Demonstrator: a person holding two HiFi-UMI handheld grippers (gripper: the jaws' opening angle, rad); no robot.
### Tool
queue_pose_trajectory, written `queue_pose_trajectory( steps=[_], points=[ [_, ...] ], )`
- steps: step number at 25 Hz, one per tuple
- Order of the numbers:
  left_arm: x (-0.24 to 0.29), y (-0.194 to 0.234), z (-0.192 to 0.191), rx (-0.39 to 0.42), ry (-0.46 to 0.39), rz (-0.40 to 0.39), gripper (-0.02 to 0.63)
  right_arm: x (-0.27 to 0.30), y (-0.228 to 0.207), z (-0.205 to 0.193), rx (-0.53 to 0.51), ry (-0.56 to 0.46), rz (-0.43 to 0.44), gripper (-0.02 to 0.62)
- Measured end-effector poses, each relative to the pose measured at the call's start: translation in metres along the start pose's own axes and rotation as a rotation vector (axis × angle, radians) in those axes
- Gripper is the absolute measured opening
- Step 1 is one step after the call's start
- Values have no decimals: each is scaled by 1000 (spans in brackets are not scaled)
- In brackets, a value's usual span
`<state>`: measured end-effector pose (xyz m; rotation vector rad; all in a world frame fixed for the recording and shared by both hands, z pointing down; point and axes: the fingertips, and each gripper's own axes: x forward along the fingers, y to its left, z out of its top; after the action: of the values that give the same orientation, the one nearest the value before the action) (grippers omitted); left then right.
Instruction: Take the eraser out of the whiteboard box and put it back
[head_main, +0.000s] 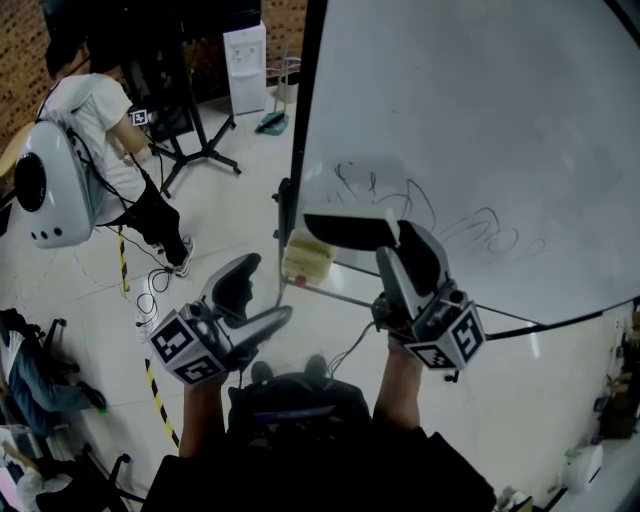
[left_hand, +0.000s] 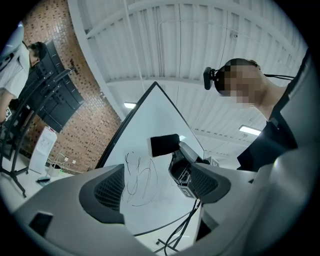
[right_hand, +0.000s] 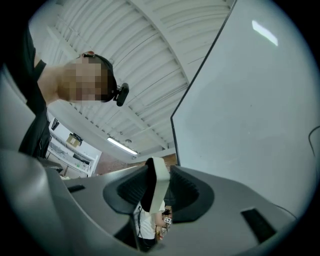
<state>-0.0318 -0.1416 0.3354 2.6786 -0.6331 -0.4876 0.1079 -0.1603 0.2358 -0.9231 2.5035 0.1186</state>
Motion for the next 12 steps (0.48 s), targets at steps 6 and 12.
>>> queue_pose_trajectory(
  steps=[6,12],
  points=[
    [1,-4,3,11,-7,-8,414,-3,2,20,17,-70,10,156],
    [3,-8,7,32,-17,-18,414,-6,4,35,16,-119,12,156]
  ],
)
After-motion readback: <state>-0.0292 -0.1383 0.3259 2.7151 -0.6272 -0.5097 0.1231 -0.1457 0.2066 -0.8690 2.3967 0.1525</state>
